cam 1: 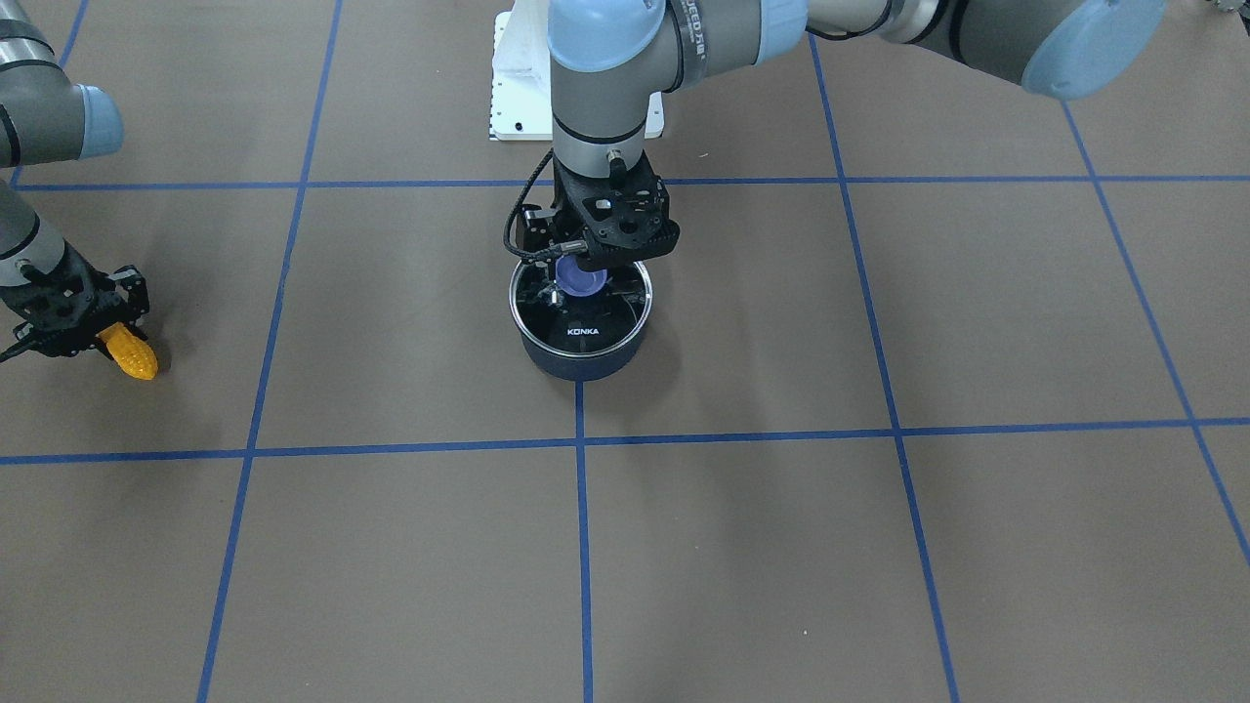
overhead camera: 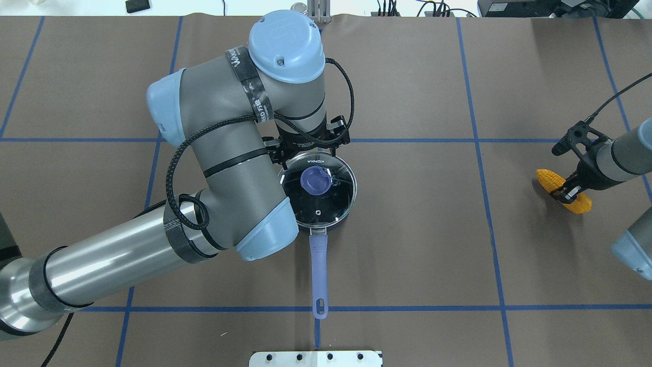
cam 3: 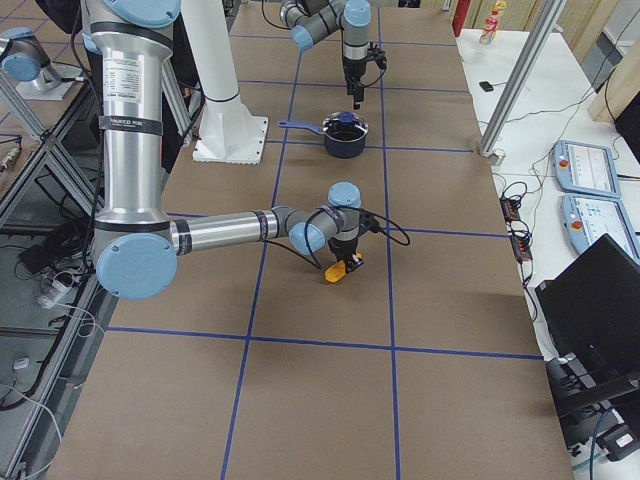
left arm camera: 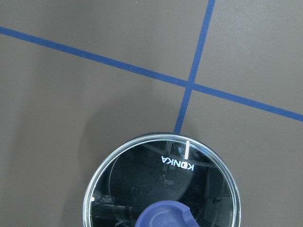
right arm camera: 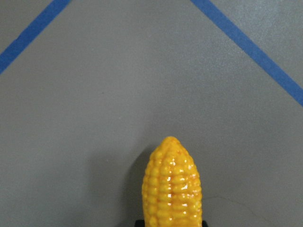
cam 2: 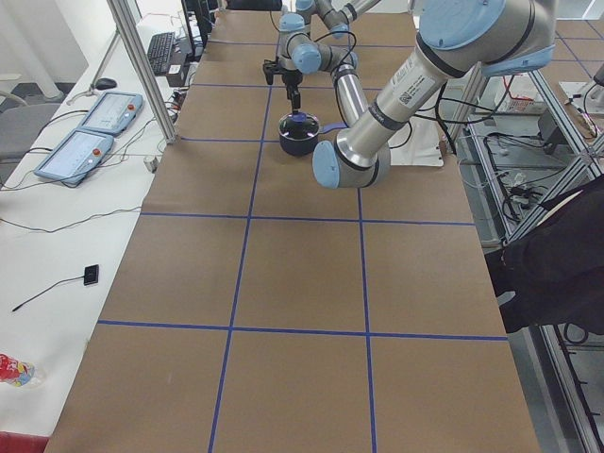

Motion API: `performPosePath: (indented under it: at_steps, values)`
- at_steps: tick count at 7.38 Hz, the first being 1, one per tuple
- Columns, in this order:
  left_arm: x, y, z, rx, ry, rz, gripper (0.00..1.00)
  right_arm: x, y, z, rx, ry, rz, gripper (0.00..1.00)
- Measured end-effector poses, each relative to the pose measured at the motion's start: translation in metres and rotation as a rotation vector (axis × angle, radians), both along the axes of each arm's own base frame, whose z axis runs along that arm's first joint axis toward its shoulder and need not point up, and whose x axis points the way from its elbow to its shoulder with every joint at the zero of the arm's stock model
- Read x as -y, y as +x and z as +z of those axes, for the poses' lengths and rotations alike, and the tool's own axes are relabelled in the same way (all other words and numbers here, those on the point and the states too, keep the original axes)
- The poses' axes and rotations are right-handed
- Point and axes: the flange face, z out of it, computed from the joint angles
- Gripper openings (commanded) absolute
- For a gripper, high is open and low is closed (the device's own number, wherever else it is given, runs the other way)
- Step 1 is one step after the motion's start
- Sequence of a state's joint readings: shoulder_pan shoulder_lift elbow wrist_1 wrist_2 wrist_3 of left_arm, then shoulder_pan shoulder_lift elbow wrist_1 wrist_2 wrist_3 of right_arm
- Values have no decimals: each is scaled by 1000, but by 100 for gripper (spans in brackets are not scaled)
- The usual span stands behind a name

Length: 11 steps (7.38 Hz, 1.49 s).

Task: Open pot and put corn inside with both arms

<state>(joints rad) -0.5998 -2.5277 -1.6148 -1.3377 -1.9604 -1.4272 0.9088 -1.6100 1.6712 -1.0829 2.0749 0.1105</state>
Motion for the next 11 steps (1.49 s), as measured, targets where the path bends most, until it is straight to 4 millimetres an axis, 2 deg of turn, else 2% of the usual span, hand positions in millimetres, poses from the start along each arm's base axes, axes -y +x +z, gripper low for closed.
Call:
performPosePath:
  at_steps: [2,4,7,9,11]
  values:
    - [3,5,5,4,-2,1,98,7,4,-5,10,-16,7,10]
    - [7,14,12,13,-3,4,98,35,23,-35,52,-74,41,10]
    - [-6,33,17,23,9,30,98,52,40,-70,78,-121,68,11]
    - [-22,49,20,29,9,60,98,59,47,-77,85,-129,81,12]
    - [-26,58,28,44,11,80,96,62,54,-79,91,-135,90,13]
